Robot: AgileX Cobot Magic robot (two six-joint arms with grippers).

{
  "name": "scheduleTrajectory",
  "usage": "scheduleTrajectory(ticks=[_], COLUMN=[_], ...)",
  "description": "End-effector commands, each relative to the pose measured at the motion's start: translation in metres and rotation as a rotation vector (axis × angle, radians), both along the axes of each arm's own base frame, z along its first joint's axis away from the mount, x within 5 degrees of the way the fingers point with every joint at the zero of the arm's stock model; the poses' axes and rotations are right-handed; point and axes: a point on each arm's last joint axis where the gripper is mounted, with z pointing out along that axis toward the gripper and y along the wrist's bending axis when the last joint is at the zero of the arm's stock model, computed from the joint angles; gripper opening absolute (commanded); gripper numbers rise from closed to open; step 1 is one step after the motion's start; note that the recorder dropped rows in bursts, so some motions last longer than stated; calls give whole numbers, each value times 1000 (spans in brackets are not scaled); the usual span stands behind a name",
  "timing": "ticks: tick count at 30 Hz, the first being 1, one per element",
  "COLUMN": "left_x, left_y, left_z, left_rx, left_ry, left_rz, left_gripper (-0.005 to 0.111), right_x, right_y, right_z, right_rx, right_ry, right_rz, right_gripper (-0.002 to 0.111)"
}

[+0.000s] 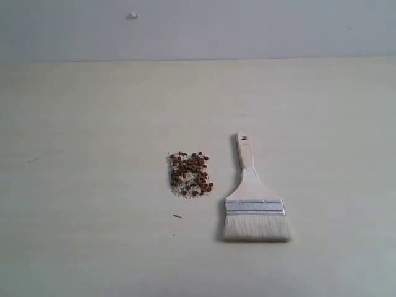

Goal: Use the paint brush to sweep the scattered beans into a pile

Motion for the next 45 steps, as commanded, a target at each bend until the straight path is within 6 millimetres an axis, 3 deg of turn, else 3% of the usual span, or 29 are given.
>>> scheduleTrajectory(ticks=[1, 8, 45], left_x=[3, 0, 0], left_y=[10, 19, 19], left_z=[-9, -25, -25], left_rx=[-42, -23, -22], left_ry=[115, 279, 278], left_rz=[113, 216, 217], left_gripper=[0, 0, 0], right_x=[0, 0, 0], right_y=[-1, -1, 0], right_z=[0, 0, 0], right_rx=[-4, -4, -5], right_ry=[-14, -14, -14], right_rz=[-8, -8, -6], right_gripper=[0, 0, 0])
